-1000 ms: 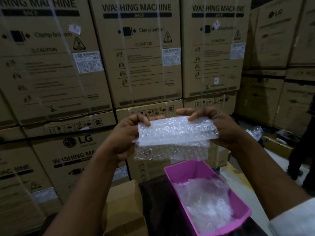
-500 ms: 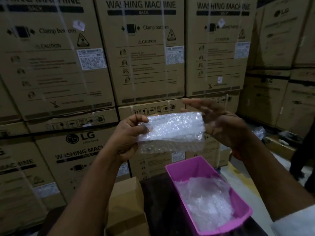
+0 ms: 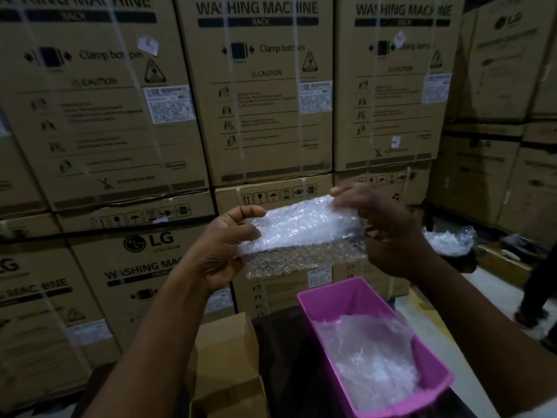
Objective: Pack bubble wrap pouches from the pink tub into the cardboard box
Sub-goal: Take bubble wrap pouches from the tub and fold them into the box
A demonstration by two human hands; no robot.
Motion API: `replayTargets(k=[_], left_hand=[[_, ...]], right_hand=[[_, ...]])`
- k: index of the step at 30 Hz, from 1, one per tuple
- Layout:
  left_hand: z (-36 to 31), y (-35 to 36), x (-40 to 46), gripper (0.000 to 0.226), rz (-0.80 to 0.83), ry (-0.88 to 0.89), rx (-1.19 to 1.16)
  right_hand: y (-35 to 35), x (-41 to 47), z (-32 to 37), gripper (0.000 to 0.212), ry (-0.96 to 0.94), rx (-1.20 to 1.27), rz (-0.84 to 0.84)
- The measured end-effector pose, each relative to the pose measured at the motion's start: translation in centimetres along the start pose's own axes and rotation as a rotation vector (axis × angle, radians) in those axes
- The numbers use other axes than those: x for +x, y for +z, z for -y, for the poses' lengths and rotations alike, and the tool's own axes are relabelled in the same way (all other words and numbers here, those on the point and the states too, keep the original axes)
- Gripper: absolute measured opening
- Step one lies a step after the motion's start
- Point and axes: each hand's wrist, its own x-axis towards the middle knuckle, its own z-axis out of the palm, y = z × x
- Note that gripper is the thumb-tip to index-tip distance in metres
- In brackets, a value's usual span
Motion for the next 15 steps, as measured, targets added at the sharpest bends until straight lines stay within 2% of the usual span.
replayTargets(k=[1,3,6,9,13,15], left_hand=[[-0.1,0.0,-0.1,0.047,-0.006,0.01,0.013],[0.0,-0.4,-0.2,0.065,-0.035,0.021,-0.021],[0.6,-1.1,-0.7,0.064,0.077,-0.068,-0.156],[1.6,-1.7,-1.5,0.071,0.165,-0.184,-0.148],[2.0,-2.3,-2.6,0.05,0.051,-0.073,0.001],[2.3,-3.4,-3.4,0.046,0.005,-0.025,0.071]], right_hand=[[-0.1,0.0,0.0,0.04,-0.031,-0.037,-0.007],[0.0,-0.1,0.2,0.037,-0.012,0.043,-0.063],[0.5,0.1,0.5,0.051,-0.026,0.071,-0.134],[0.9,0.4,0.2,0.03,-0.102,-0.074,-0.171],[2.2,0.1,0.0,0.017,-0.095,-0.016,-0.116],[3.4,-0.4,-0.2,0.024,-0.059,0.013,-0.057]])
